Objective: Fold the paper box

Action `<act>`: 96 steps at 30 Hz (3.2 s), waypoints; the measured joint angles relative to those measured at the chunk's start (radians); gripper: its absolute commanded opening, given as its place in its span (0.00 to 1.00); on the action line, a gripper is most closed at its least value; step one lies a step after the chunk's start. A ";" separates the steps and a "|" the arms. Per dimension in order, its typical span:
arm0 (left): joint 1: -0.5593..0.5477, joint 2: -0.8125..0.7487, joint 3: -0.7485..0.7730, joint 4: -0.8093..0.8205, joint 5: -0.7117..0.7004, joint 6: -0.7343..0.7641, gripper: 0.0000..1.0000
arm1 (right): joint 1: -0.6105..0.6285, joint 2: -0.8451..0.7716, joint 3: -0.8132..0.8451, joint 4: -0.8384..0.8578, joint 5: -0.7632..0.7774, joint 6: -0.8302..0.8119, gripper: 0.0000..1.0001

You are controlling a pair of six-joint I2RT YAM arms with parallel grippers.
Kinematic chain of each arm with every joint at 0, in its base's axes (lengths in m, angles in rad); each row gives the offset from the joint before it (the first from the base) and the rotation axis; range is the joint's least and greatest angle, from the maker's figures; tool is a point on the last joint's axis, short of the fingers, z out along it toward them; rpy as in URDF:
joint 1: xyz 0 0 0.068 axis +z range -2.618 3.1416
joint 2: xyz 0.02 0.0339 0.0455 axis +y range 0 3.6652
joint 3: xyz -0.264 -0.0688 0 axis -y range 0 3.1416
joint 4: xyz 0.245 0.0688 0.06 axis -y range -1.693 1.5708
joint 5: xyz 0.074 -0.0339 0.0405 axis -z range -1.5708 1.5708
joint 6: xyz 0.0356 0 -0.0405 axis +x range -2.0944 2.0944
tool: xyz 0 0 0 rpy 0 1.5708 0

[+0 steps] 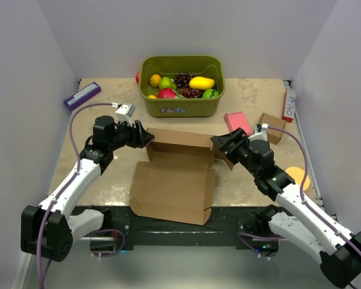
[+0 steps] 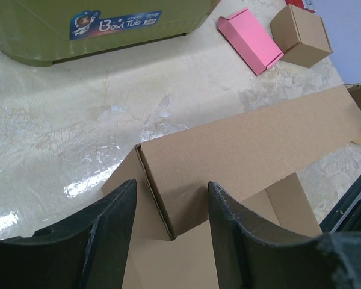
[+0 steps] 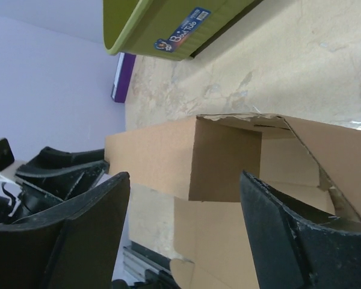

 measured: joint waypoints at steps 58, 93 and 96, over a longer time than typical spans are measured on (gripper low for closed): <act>0.000 -0.010 0.000 -0.008 -0.019 0.007 0.57 | 0.222 0.552 0.053 0.028 0.443 -0.238 0.16; 0.005 -0.018 0.000 -0.017 -0.072 0.012 0.56 | 0.259 0.220 0.044 -0.169 0.314 -0.166 0.86; 0.005 -0.019 0.000 -0.018 -0.072 0.012 0.56 | 0.260 0.129 0.057 -0.275 0.319 -0.166 0.94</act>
